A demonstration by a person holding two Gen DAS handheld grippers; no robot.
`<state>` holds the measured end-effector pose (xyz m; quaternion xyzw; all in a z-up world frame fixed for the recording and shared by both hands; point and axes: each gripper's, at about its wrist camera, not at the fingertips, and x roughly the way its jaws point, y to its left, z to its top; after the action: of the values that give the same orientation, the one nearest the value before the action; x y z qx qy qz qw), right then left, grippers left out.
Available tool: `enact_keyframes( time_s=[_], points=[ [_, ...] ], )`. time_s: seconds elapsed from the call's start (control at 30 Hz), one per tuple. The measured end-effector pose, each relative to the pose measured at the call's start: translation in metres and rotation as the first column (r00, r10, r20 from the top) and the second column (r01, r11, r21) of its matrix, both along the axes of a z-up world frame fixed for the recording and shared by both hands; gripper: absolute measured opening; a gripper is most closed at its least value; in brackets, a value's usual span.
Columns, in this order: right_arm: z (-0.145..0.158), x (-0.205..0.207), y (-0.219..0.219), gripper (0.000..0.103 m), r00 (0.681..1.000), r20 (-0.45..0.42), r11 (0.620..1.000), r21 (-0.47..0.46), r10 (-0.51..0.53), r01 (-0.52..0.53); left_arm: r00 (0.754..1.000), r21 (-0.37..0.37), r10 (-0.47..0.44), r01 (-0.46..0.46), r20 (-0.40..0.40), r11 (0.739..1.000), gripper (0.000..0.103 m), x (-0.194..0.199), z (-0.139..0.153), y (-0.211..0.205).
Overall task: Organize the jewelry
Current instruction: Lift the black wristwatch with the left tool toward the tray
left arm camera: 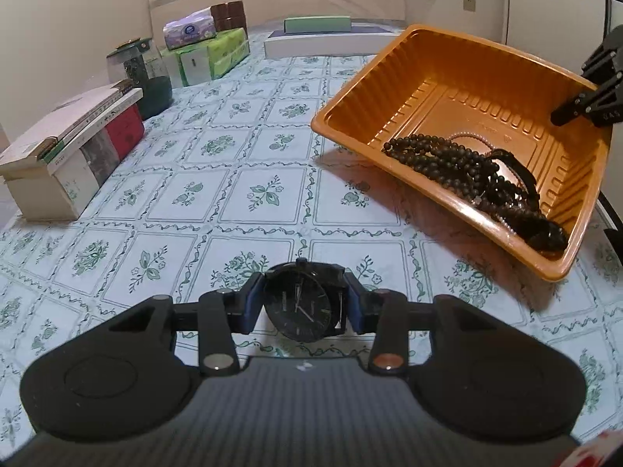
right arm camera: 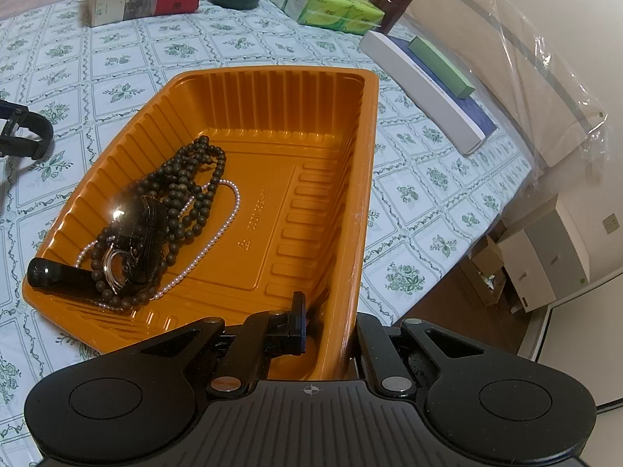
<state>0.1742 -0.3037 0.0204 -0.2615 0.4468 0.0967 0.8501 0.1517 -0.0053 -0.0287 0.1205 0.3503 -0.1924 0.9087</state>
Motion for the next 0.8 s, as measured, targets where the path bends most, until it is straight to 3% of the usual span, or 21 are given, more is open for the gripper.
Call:
enact_keyframes(
  time_s=[0.8],
  points=[
    [0.000, 0.000, -0.001, 0.006, 1.000, 0.002, 1.000, 0.002, 0.000, 0.000, 0.999, 0.005, -0.037, 0.037, 0.016, 0.999, 0.038, -0.004, 0.029, -0.021]
  ],
)
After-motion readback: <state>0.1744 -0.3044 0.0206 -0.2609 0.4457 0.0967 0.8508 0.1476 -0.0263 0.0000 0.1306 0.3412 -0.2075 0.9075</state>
